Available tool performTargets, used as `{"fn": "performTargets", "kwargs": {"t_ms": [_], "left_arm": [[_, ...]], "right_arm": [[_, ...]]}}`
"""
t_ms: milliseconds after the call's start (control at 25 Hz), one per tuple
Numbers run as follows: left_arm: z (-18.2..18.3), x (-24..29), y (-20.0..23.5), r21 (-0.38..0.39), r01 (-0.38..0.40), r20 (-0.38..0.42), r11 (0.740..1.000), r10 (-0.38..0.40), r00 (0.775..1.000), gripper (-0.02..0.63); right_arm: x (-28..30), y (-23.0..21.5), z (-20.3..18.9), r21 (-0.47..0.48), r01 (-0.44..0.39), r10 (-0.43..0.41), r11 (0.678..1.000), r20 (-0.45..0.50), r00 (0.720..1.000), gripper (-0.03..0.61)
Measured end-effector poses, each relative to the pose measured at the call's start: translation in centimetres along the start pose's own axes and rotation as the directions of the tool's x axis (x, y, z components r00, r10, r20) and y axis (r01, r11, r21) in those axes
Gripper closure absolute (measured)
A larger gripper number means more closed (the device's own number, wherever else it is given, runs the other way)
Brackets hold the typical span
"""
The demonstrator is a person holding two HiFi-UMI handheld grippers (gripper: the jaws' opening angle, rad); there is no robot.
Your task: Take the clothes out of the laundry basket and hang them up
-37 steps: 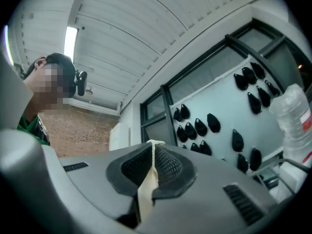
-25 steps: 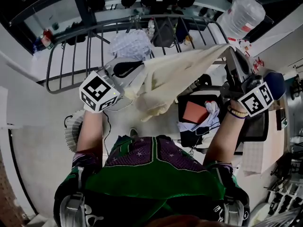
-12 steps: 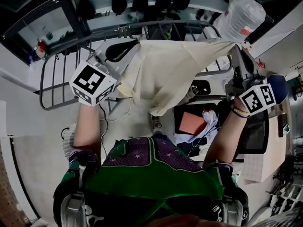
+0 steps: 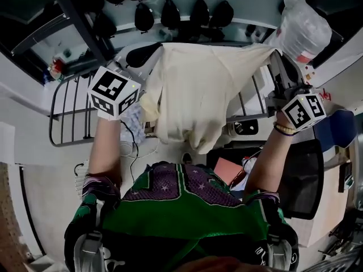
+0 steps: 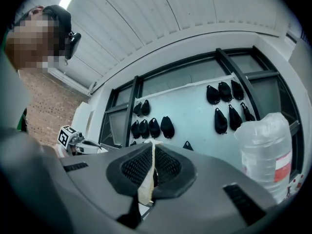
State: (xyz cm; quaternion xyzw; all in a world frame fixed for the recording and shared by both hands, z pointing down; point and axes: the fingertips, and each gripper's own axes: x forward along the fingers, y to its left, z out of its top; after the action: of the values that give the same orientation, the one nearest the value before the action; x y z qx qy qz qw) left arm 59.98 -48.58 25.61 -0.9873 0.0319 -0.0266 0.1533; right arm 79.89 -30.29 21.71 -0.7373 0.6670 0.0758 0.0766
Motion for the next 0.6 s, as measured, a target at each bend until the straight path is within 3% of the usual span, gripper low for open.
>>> {"fn": "performTargets", "kwargs": {"t_ms": [200, 600], "left_arm": [[0.4, 5.0, 2.3, -0.006, -0.014, 0.002, 1.0, 0.014, 1.0, 0.594], [2.5, 16.3, 9.2, 0.071, -0.075, -0.009, 0.995, 0.076, 0.997, 0.594]], "right_arm": [[2.6, -4.8, -0.7, 0.005, 0.018, -0.018, 1.0, -0.001, 1.0, 0.574], [9.2, -13.8, -0.1, 0.011, 0.081, -0.081, 0.997, 0.051, 0.995, 0.574]]}}
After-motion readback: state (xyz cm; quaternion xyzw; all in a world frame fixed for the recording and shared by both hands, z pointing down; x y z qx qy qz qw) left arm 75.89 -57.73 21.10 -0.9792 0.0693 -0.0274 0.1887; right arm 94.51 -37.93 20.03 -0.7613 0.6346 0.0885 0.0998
